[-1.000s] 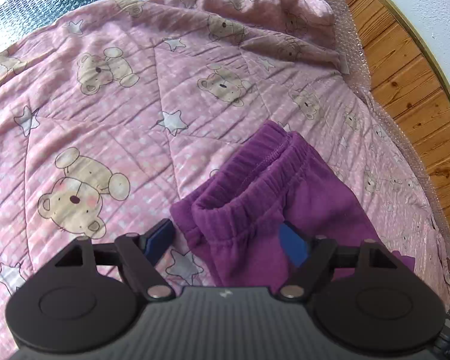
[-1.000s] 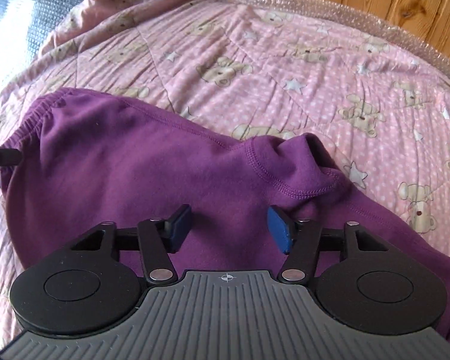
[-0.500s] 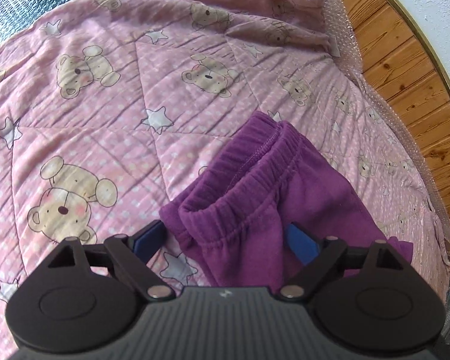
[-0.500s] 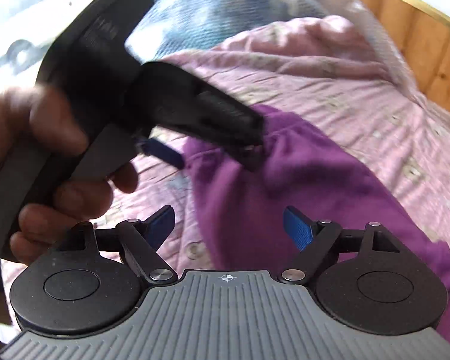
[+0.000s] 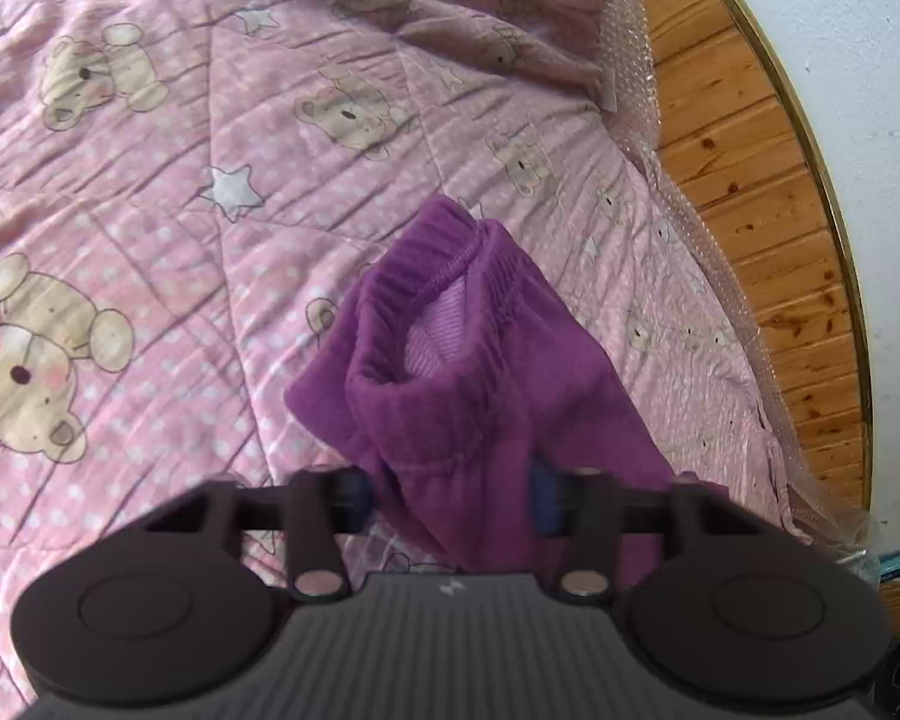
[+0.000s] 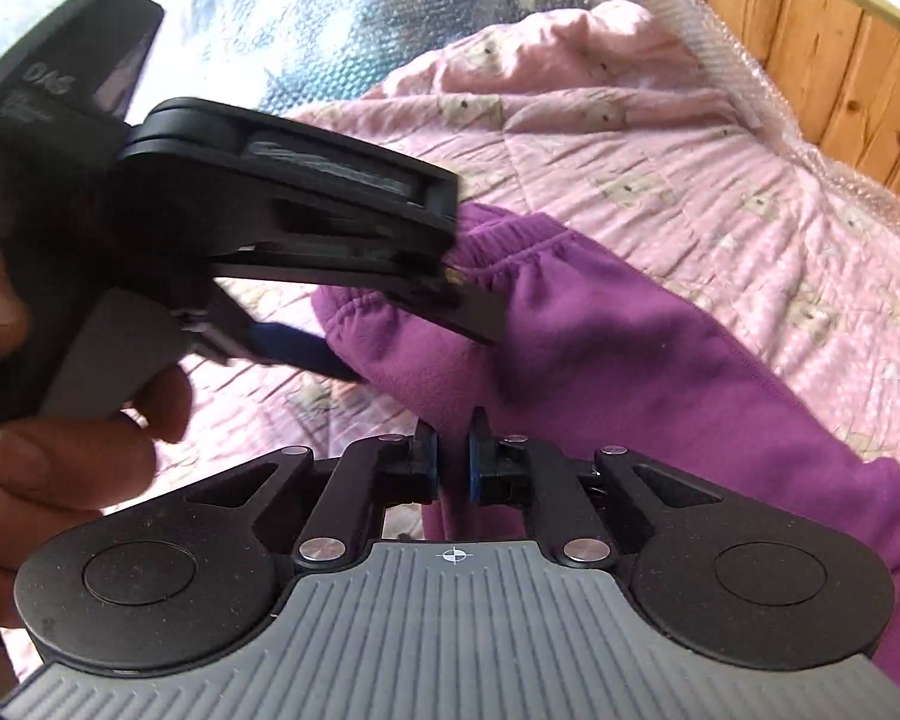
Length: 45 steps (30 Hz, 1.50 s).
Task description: Fold clothes
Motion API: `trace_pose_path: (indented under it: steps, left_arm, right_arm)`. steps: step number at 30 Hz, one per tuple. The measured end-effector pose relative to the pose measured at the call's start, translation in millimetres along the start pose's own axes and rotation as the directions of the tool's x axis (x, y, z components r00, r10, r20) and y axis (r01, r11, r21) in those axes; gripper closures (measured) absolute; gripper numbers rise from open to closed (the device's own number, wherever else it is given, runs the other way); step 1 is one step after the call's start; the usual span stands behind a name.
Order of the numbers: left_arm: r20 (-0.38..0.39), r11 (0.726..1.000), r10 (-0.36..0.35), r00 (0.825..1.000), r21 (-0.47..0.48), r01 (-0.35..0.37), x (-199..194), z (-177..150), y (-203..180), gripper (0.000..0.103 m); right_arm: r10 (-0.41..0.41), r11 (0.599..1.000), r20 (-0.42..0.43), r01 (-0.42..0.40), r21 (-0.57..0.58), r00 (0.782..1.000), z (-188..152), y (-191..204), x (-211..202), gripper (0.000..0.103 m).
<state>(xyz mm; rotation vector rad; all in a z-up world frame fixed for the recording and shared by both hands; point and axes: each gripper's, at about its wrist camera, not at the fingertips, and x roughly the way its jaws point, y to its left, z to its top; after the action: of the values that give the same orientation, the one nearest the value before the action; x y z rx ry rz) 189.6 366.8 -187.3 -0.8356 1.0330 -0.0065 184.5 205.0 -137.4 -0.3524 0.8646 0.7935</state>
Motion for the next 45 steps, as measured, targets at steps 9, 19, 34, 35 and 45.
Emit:
trace_pose_path:
  steps: [9, 19, 34, 35, 45]
  left_arm:
    - [0.053, 0.997, 0.049, 0.997, 0.057, -0.052, -3.7, -8.3, -4.8, 0.093]
    - [0.082, 0.981, 0.114, 0.990, 0.148, -0.125, -7.9, -14.3, -18.3, 0.090]
    - [0.378, 0.655, 0.123, 0.918, 0.663, -0.361, -26.7, -75.2, -118.7, 0.095]
    - [0.413, 0.526, 0.077, 0.908, 0.756, -0.389, -29.5, -94.6, -142.0, 0.095]
    - [0.248, 0.068, 0.062, 0.967, 0.965, -0.252, 30.3, -212.9, -175.2, 0.088]
  right_arm:
    - [-0.171, 0.906, 0.086, 0.123, 0.404, 0.981, -21.9, -111.9, -56.3, 0.056]
    - [-0.258, 0.862, -0.077, 0.266, 0.431, 0.963, -27.1, -187.1, -23.8, 0.089]
    - [0.115, 0.814, 0.007, -0.098, 0.572, 0.993, -34.5, -141.2, 7.4, 0.062]
    - [0.143, 0.762, 0.054, -0.145, 0.632, 0.988, -42.7, -151.1, 4.3, 0.061]
    - [0.109, 0.230, 0.388, -0.403, 0.886, 0.915, -182.4, -212.8, -45.7, 0.020]
